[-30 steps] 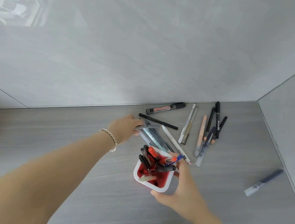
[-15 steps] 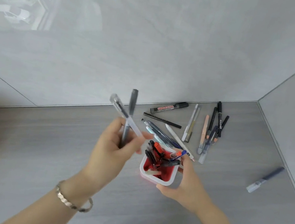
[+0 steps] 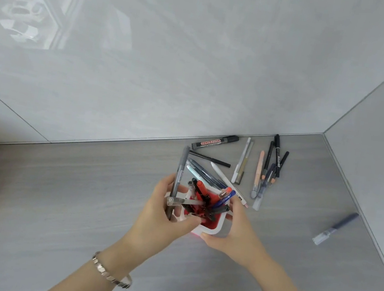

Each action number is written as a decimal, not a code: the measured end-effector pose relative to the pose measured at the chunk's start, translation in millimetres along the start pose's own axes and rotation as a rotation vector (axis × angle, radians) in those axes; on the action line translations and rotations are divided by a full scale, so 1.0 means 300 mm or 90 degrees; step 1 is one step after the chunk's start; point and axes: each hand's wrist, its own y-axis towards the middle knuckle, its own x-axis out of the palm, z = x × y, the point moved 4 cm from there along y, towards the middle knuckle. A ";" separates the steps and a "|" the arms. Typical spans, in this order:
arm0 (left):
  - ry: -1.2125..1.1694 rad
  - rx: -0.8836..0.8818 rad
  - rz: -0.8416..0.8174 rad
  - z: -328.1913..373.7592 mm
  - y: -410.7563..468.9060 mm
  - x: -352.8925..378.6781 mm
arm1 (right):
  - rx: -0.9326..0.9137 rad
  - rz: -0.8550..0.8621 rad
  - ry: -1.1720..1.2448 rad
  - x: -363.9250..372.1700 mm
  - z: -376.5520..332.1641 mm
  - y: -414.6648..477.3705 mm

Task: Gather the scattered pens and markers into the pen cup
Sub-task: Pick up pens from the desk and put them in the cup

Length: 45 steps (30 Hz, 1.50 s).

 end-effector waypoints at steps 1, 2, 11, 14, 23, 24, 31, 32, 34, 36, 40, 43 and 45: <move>0.013 -0.019 -0.006 -0.004 -0.009 -0.016 | -0.002 -0.002 0.004 -0.001 0.000 -0.001; 0.027 -0.041 -0.003 -0.011 -0.015 -0.037 | -0.003 -0.003 0.007 -0.003 -0.002 -0.002; 0.090 -0.079 0.029 0.052 -0.045 -0.187 | -0.003 -0.012 0.005 -0.004 -0.004 -0.006; 0.166 -0.029 0.127 0.089 -0.034 -0.200 | -0.007 -0.008 0.002 -0.004 -0.004 -0.006; 0.512 0.159 0.009 0.132 0.071 -0.039 | -0.009 -0.005 0.010 -0.005 0.003 -0.002; 0.515 0.171 -0.001 0.105 0.092 -0.011 | -0.011 -0.005 0.010 -0.004 0.003 -0.002; 0.370 0.240 0.018 -0.008 0.032 0.039 | -0.010 0.009 0.023 0.001 0.016 0.003; 0.416 0.244 -0.020 -0.037 0.018 0.060 | -0.014 0.008 0.029 0.001 0.015 0.002; 0.524 0.271 -0.049 -0.096 0.021 0.098 | -0.020 0.006 0.035 0.000 0.008 0.000; 0.563 0.311 -0.046 -0.108 0.045 0.119 | -0.026 0.004 0.039 -0.004 0.003 0.001; 0.388 0.370 -0.092 0.010 0.091 0.086 | -0.028 0.033 0.065 -0.016 0.009 -0.003; 0.317 0.384 0.008 0.058 0.175 0.010 | -0.013 0.066 0.062 -0.069 0.010 -0.019; 0.370 0.284 0.007 0.012 0.286 -0.013 | 0.002 0.105 0.049 -0.138 0.001 -0.031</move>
